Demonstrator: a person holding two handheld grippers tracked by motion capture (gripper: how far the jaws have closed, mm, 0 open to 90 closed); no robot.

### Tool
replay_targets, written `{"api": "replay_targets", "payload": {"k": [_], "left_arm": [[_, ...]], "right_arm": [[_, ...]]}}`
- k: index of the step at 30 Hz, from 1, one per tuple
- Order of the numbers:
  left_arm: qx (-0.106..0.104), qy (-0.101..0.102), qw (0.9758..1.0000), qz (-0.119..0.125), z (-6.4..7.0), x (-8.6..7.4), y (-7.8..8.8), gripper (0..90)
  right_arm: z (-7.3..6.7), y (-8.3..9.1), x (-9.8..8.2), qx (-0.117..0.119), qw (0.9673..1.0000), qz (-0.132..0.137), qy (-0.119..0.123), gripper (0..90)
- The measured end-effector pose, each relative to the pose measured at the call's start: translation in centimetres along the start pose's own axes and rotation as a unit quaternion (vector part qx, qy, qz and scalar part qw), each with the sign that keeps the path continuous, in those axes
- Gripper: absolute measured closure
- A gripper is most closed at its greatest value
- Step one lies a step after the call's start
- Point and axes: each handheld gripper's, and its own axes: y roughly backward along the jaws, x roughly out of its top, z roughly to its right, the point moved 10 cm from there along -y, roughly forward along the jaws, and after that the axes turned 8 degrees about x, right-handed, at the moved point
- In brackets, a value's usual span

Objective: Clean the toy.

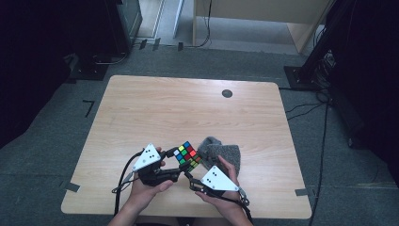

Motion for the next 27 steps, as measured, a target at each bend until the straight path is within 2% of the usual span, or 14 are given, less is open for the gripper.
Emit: {"api": "replay_targets", "payload": {"k": [4,7,8,11,12,14,15,16,19,20,23,25,27], "left_arm": [[-0.007,0.002,1.0,0.002,-0.1,-0.1,0.0,33.9],[-0.003,-0.019,0.9997,0.015,-0.4,0.1,0.2,29.9],[0.002,-0.025,0.9995,0.019,-0.5,0.2,0.4,27.3],[0.001,-0.031,0.9991,0.03,-0.9,0.6,0.8,22.8],[0.006,-0.043,0.9985,0.033,-1.2,0.5,0.9,22.3],[0.03,-0.085,0.9956,0.028,-1.7,0.0,0.8,21.2],[0.038,-0.107,0.9932,0.024,-1.9,-0.3,0.8,20.7],[0.049,-0.134,0.9896,0.019,-2.0,-0.7,0.6,20.4],[0.064,-0.183,0.981,0.015,-1.7,-1.6,0.1,20.3],[0.069,-0.199,0.9774,0.013,-1.5,-1.9,-0.1,21.1],[0.085,-0.254,0.9633,0.002,-0.8,-2.7,-0.7,21.6],[0.097,-0.28,0.955,-0.002,-0.6,-3.2,-1.0,21.4],[0.105,-0.295,0.9496,-0.002,-0.6,-3.4,-1.1,21.1]], "right_arm": [[-0.1,0.0,0.0,-0.003,1.0,-0.008,-0.002,33.5],[0.2,0.2,-0.1,0.003,0.9998,-0.011,-0.015,34.7],[0.4,0.3,-0.3,0.0,0.9996,-0.02,-0.018,34.7],[1.3,0.6,-1.0,-0.002,0.9986,-0.033,-0.042,34.8],[1.7,0.7,-1.2,-0.004,0.998,-0.039,-0.05,34.8],[2.2,0.9,-1.3,-0.004,0.9967,-0.049,-0.065,34.8],[2.4,1.1,-1.3,0.0,0.9957,-0.052,-0.077,34.8],[2.5,1.3,-1.2,0.004,0.9946,-0.056,-0.087,34.7],[2.6,1.6,-0.7,0.011,0.992,-0.066,-0.107,34.7],[2.5,1.6,-0.6,0.014,0.9909,-0.07,-0.114,34.7],[1.9,1.5,-0.4,0.026,0.9871,-0.085,-0.133,34.7],[1.6,1.4,-0.4,0.029,0.9851,-0.092,-0.143,34.7],[1.4,1.3,-0.4,0.031,0.9833,-0.1,-0.149,34.7]]}}
